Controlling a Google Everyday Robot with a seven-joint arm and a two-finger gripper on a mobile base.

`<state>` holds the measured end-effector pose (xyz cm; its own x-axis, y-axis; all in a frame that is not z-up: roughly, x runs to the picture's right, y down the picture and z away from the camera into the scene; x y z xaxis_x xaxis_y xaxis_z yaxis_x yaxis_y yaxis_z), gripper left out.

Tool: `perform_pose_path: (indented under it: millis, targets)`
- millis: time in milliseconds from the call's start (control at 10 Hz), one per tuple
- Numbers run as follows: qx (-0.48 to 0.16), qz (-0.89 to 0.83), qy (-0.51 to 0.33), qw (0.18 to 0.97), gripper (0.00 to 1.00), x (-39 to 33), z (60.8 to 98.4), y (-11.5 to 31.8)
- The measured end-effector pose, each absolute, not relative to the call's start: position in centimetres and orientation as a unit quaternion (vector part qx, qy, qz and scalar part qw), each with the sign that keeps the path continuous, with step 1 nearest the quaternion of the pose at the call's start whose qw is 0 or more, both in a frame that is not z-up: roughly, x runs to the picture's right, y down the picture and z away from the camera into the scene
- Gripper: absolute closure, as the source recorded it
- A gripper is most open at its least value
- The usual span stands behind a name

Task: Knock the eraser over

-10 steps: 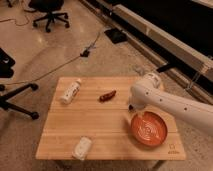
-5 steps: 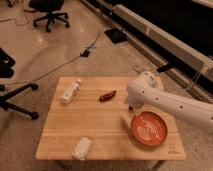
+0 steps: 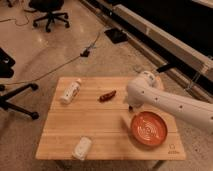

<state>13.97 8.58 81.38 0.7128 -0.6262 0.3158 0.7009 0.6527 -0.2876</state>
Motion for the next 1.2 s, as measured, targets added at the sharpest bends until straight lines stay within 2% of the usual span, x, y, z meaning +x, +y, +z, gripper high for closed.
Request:
perform_pose_path:
  millis: [600, 1200]
  targets:
    - [-0.161, -0.393, -0.093, 0.901, 0.35, 12.7, 83.0, 5.5]
    - [-0.152, -0.386, -0.07, 0.907, 0.35, 14.2, 86.0, 2.7]
